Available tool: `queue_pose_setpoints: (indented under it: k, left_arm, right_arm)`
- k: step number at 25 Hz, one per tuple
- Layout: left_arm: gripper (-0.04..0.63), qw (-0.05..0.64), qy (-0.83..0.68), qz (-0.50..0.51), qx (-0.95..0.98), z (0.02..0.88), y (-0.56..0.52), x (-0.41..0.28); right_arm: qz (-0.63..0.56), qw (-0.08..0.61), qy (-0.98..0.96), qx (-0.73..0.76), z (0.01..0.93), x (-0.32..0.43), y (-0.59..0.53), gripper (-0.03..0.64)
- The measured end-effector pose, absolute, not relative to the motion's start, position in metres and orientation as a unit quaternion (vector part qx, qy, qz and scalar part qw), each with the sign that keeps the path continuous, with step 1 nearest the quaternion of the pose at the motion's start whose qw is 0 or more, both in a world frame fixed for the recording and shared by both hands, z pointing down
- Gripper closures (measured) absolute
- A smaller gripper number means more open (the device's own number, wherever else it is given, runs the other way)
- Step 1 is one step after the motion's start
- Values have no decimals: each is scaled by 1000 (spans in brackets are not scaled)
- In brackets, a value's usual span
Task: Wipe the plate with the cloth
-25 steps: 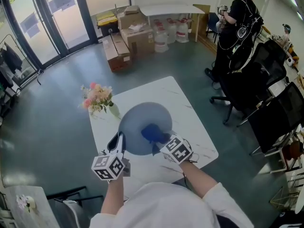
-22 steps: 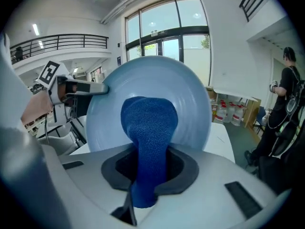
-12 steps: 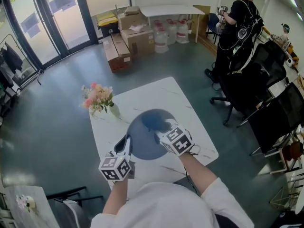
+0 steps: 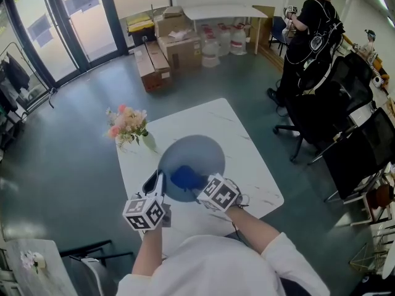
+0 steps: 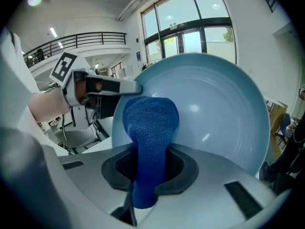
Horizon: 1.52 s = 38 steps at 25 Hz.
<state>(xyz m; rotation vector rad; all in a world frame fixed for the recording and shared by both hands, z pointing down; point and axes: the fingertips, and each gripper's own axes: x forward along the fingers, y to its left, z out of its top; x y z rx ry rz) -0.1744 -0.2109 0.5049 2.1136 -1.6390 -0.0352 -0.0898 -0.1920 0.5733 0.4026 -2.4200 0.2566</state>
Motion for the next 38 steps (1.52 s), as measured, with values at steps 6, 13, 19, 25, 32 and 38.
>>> queue_pose_setpoints:
  k: [6, 13, 19, 25, 32, 38]
  left_arm:
    - [551, 228, -602, -20, 765, 502, -212, -183]
    - [551, 231, -593, -9, 771, 511, -208, -178]
    - [551, 225, -581, 20, 782, 519, -205, -163]
    - [551, 220, -569, 43, 791, 526, -207, -147]
    - [552, 218, -573, 42, 789, 525, -211, -150]
    - [552, 226, -584, 18, 780, 522, -212, -162]
  right_arm:
    - [131, 362, -904, 183, 598, -52, -205, 532]
    - [128, 362, -888, 252, 582, -14, -255, 532]
    - [104, 341, -893, 274, 552, -19, -283, 532]
    - [90, 311, -922, 212, 533, -69, -257, 532]
    - [148, 308, -934, 105, 558, -113, -194, 532]
    - [182, 351, -918, 36, 583, -114, -157, 532]
